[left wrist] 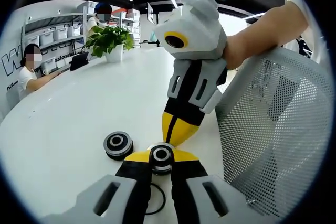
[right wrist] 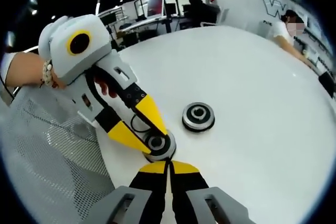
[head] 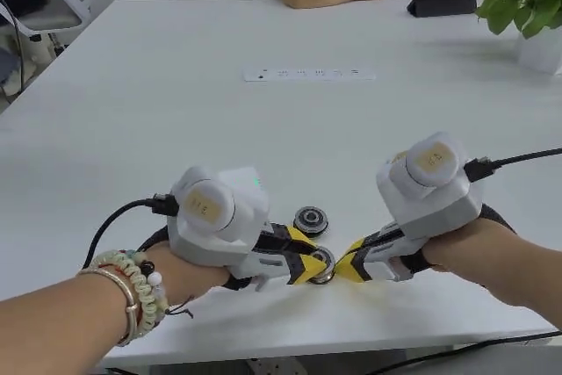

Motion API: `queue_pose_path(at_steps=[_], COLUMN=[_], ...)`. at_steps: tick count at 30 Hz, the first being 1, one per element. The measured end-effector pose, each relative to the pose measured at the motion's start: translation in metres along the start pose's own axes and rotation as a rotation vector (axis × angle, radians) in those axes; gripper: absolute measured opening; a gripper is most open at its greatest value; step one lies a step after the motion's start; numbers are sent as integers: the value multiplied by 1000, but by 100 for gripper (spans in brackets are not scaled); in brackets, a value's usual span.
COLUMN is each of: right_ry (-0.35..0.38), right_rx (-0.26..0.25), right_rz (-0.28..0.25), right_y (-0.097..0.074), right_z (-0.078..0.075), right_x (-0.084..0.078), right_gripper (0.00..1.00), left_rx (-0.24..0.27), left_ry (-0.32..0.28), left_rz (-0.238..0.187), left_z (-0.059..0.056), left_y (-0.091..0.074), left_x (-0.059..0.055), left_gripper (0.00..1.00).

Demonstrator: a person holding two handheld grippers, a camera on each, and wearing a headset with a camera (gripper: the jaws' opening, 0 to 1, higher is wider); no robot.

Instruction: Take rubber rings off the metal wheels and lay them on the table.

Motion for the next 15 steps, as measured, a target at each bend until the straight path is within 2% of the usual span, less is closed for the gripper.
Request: queue_pose_path(at_steps=[2, 3, 4, 6, 10, 14, 15], right_ry=[-12, 8, 76, 152, 228, 384, 359], right_rx=[6, 12, 27, 42, 57, 94, 93], right_rz=[-20, -30, -45, -66, -78, -96, -94], right_y=[1, 1, 0, -1, -1, 0, -1], right_z=[-3, -2, -3, -6, -8, -10, -11], right_x=[-1, -2, -2, -4, -5, -7, -9], right_gripper=[0, 0, 0, 0, 0, 0, 0], left_rx=[0, -1, -1, 0, -1, -2, -3], left_ry=[0, 0, 1, 3, 3, 3, 2], left_rz=[-2, -2, -2, -1, -2, -3, -4], left_z=[0, 0, 0, 0, 0, 0, 0], left_y=[0, 0, 0, 0, 0, 0, 0], left_x=[0, 0, 0, 0, -1, -1, -1], left_gripper=[8, 8, 8, 8, 8, 8, 8])
Point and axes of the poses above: the centre of the closed fingertips' face, and the gripper's own axes: y roughly forward along the fingers, z roughly to its left, x roughly out of its top, the point moved 8 cm from there along -y, roughly backward along the fingers, and after that the axes turned 9 degrees about -y, right-handed, at the moved point
